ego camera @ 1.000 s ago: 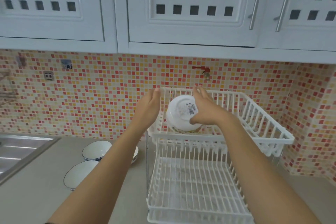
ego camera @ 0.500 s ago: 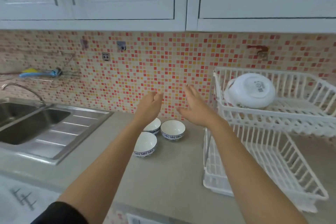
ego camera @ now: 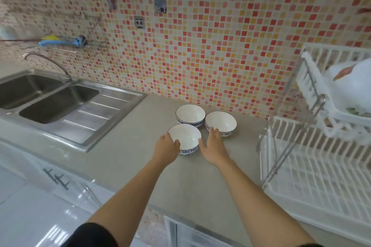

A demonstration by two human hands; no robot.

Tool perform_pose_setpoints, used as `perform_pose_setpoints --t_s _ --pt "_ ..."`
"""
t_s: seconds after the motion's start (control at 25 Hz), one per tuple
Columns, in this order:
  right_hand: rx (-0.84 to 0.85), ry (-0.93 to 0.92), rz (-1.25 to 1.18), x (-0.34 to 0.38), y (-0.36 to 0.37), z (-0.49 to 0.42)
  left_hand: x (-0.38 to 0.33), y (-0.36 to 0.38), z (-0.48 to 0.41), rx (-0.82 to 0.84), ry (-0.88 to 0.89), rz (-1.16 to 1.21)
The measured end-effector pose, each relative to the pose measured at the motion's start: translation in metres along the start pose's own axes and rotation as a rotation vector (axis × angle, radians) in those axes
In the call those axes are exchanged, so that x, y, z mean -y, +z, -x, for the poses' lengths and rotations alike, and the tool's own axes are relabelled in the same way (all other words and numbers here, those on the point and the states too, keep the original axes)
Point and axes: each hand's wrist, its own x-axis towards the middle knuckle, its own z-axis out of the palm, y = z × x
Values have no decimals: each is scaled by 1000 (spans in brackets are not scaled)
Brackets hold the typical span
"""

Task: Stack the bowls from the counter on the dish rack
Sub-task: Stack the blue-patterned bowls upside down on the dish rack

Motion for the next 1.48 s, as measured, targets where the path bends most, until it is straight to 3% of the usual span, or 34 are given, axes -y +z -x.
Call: perform_pose_setpoints --t_s 0.2,0.48,0.72,0.96,1.24,1.48 --pt "-17 127 -48 -25 47 -73 27 31 -70 41 -109 -40" --pt "115 284 -18 -43 83 -139 45 60 -130 102 -269 -96" --pt "96 337 -5 -45 89 -147 44 69 -135 61 -346 43" --pt "-6 303 -275 -31 73 -96 39 53 -101 -100 -143 -8" --pt "122 465 -739 13 8 -31 24 0 -14 -343 164 134" --pt "-8 268 -876 45 -67 50 -13 -25 63 -610 369 374"
